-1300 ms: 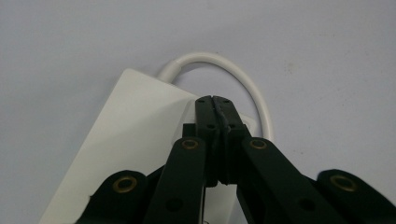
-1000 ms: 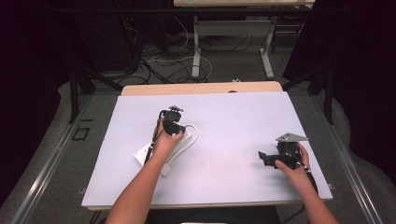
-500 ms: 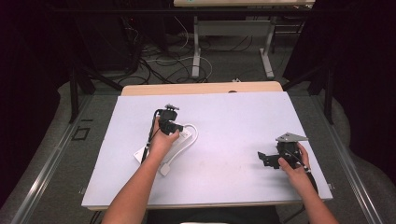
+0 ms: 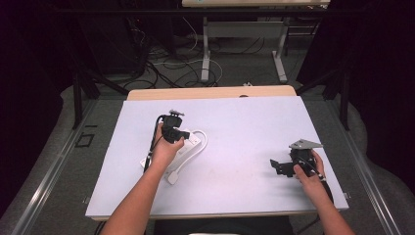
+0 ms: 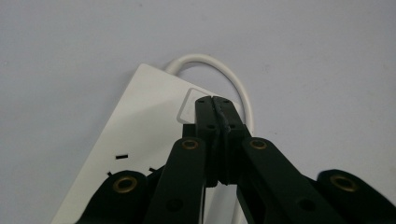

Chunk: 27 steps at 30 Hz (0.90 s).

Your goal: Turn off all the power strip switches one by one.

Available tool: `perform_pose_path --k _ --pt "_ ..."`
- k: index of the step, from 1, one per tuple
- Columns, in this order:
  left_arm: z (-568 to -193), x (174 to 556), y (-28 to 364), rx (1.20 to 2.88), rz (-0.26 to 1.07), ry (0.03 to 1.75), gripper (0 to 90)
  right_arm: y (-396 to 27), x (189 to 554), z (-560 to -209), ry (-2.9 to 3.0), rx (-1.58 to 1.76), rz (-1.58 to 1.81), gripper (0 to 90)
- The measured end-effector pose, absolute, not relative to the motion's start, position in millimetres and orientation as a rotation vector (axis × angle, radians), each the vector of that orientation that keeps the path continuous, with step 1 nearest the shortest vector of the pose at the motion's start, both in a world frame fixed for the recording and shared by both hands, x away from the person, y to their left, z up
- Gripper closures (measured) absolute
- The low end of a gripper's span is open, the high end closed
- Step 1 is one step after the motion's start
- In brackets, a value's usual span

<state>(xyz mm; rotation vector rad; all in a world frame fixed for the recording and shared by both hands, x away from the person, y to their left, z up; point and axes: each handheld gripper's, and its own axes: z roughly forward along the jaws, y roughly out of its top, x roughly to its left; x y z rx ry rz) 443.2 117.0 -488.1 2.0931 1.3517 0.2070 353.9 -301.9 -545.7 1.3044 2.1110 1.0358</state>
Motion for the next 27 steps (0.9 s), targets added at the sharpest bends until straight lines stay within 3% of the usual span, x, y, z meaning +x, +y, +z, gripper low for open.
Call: perform_pose_path --k 27 --pt "-497 422 140 2.122 0.169 1.363 90.0 -302 354 -546 2.121 1.296 1.025 0.0"
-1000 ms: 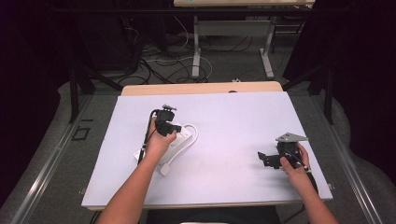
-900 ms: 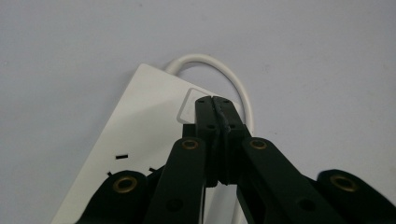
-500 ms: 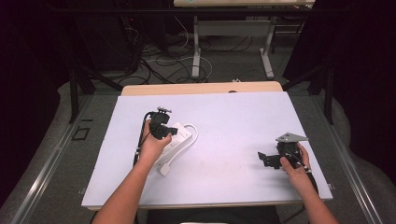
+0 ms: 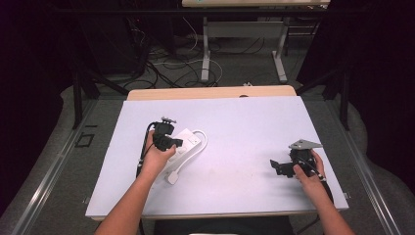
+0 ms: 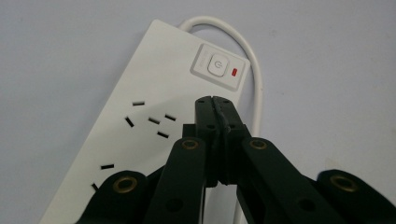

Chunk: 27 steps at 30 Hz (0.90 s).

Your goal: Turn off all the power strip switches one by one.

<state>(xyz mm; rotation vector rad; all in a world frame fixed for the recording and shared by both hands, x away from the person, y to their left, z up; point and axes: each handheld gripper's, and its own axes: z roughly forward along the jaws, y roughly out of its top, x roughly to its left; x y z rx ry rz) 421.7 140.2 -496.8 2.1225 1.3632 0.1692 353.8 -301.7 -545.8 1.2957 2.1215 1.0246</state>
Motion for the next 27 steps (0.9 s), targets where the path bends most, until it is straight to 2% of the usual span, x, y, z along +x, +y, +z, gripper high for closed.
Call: perform_pose_path --k 27 --pt "-514 423 144 2.139 0.153 1.438 90.0 -302 354 -546 2.122 1.301 1.021 0.0"
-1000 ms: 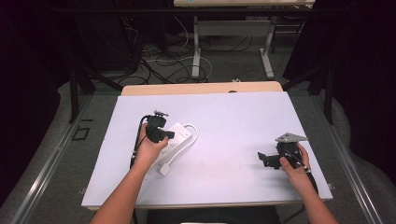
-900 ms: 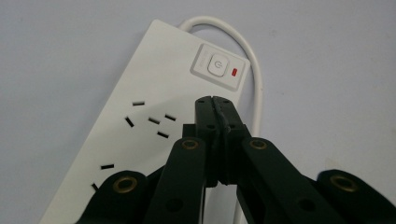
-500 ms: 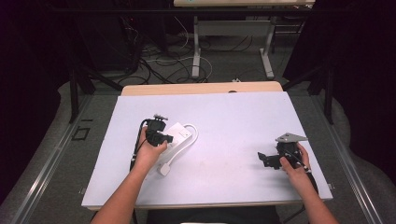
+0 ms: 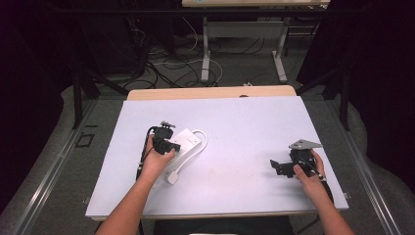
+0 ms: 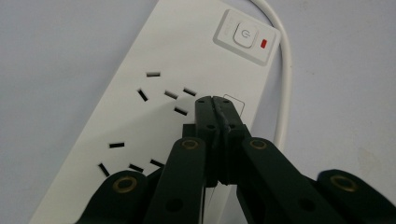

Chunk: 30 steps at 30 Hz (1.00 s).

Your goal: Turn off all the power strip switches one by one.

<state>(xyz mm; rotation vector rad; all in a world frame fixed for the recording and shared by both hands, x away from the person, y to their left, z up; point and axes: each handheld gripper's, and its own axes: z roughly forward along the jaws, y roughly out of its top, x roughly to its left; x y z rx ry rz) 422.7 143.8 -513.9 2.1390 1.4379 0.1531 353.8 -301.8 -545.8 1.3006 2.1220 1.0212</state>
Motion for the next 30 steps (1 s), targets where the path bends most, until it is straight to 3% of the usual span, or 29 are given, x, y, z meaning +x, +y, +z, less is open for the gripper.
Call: perform_pose_path --k 30 --pt "-516.4 423.2 141.0 2.167 0.168 1.436 90.0 -301.5 353.8 -545.9 2.126 1.292 1.019 0.0"
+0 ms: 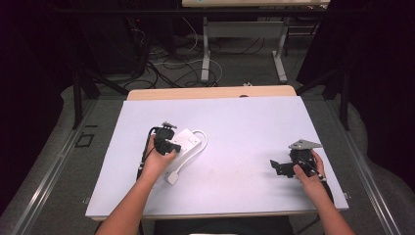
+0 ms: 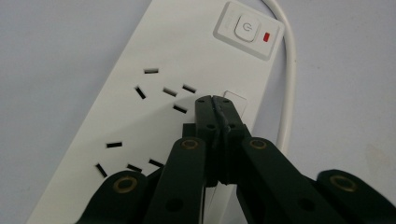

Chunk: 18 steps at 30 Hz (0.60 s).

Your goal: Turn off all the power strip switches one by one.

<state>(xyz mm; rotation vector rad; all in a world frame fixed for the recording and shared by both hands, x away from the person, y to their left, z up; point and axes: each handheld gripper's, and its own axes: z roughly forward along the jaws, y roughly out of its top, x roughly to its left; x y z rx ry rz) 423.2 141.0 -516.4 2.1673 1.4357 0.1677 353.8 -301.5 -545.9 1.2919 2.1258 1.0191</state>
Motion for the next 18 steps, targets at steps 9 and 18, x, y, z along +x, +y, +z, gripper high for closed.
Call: perform_pose_path --k 9,18 --pt "-516.0 422.7 141.6 2.158 0.164 1.432 90.0 -301.8 353.9 -546.0 2.125 1.295 1.021 0.0" --pt "-509.6 419.2 143.7 2.139 0.161 1.429 90.0 -301.3 353.6 -545.7 2.123 1.3 1.022 0.0"
